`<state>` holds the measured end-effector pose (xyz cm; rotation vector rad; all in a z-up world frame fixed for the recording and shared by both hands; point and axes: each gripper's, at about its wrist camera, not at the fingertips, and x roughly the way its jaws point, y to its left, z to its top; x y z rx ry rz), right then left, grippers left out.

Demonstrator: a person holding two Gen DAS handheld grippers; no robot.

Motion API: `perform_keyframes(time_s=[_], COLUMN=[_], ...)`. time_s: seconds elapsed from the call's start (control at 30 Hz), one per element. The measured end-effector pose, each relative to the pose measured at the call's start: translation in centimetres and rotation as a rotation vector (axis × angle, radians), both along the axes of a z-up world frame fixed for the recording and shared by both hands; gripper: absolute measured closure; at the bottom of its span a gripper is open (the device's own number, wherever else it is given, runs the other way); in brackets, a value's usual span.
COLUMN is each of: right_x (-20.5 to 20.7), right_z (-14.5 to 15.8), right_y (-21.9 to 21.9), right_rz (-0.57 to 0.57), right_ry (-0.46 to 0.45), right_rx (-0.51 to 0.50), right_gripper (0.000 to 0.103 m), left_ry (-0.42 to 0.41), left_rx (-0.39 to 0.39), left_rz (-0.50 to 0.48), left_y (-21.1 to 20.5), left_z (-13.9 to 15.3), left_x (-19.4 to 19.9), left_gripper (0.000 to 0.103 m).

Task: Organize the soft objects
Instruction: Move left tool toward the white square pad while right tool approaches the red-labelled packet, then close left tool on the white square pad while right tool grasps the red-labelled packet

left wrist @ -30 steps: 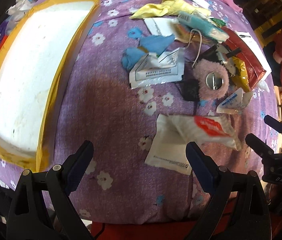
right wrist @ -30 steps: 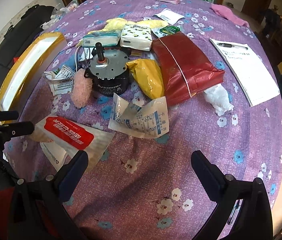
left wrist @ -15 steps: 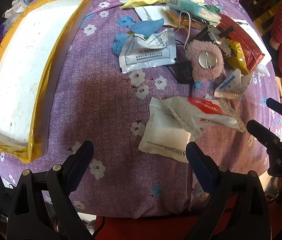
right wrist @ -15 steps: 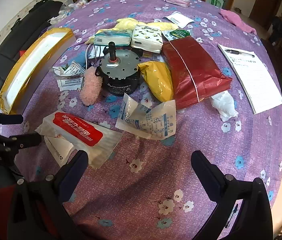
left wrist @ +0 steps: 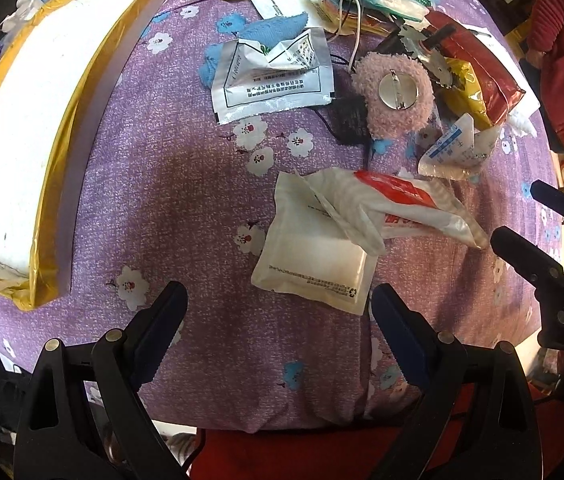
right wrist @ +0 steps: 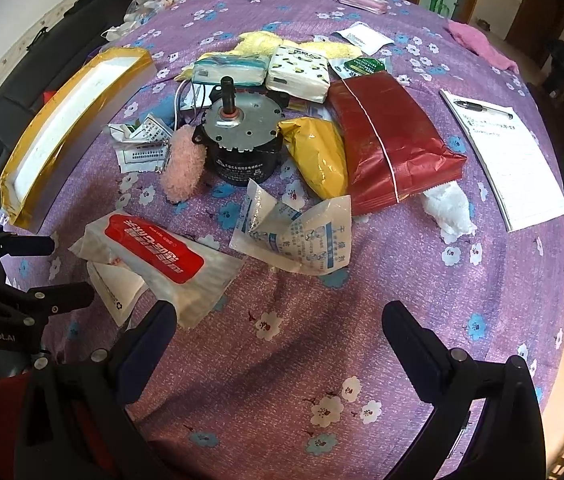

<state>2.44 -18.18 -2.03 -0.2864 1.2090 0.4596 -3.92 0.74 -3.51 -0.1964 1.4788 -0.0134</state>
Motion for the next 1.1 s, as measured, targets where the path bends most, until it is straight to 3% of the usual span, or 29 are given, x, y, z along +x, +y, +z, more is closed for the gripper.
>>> perform_keyframes(time_s=[0.6,1.07,1.1], right_x=[0.4,0.2,0.1], right_z=[0.4,0.3,0.3], right_y=[0.5,0.5,0.5], right_rz=[0.017,0.025,0.026], right_ry=[-0.029,-0.029,-0.03], right_rx=[0.015,0.01,0.01], right_gripper=[0.001,0.001,0.001], left_ry=[0.004,0.018,0.012], left_rx=[-0.006,0.037,0.036], left_rz=[-0.003,-0.143,-0.15], left_y=[-0.2,-2.8,-2.9], left_z=[-0.1,-2.7,-2.8], left_x=[0.7,0.5,0.5], left_gripper=[0.009,0.009,0.013])
